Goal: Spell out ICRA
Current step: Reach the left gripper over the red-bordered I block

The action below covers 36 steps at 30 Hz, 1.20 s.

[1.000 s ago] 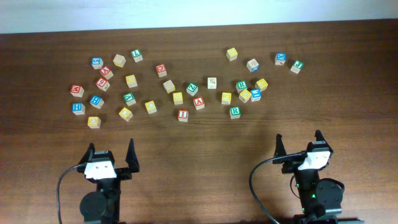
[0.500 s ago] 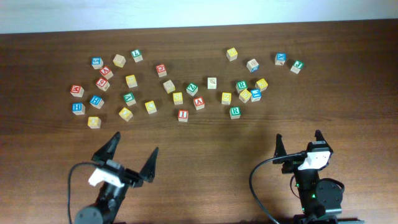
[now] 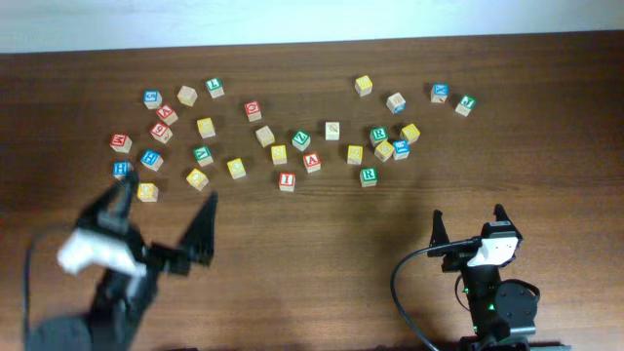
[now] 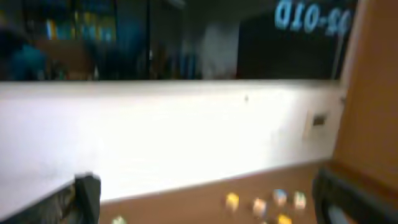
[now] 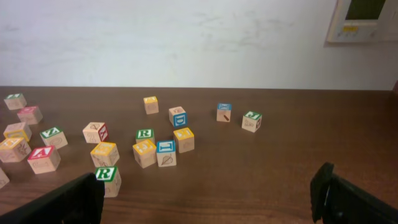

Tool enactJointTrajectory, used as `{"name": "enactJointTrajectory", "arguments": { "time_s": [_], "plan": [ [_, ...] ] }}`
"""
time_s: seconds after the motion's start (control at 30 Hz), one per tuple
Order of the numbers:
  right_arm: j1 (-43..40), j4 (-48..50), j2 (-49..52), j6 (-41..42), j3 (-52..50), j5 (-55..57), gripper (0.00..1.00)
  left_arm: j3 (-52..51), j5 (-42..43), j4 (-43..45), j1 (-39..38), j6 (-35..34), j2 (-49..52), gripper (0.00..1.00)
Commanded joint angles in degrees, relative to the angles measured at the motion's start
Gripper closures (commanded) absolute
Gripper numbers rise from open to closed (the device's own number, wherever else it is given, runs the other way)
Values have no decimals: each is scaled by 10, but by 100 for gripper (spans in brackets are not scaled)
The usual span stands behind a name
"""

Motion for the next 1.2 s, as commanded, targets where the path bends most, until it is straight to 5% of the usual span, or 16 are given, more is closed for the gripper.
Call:
{"name": "enactJointTrajectory", "arguments": {
  "time_s": [0.0, 0.1, 0.23, 0.3, 0.43, 0.57, 1.17],
  "plan": [
    [-5, -4, -4, -2, -3, 5, 2, 165, 106, -134, 2, 50, 149, 1],
    [-5, -4, -4, -2, -3, 5, 2, 224, 143, -156, 2, 32, 231, 1],
    [-5, -4, -4, -2, -3, 5, 2, 383, -11, -435, -16, -10, 402, 1],
    [-5, -4, -4, -2, -3, 5, 2, 395, 56, -495, -39, -10, 484, 1],
    [-5, -4, -4, -2, -3, 5, 2, 395, 73, -489, -86, -10, 563, 1],
    [-5, -4, -4, -2, -3, 5, 2, 420, -181, -538, -193, -103, 636, 1],
    [-5, -4, -4, -2, -3, 5, 2, 391, -169, -497, -202, -103, 707, 1]
  ]
}}
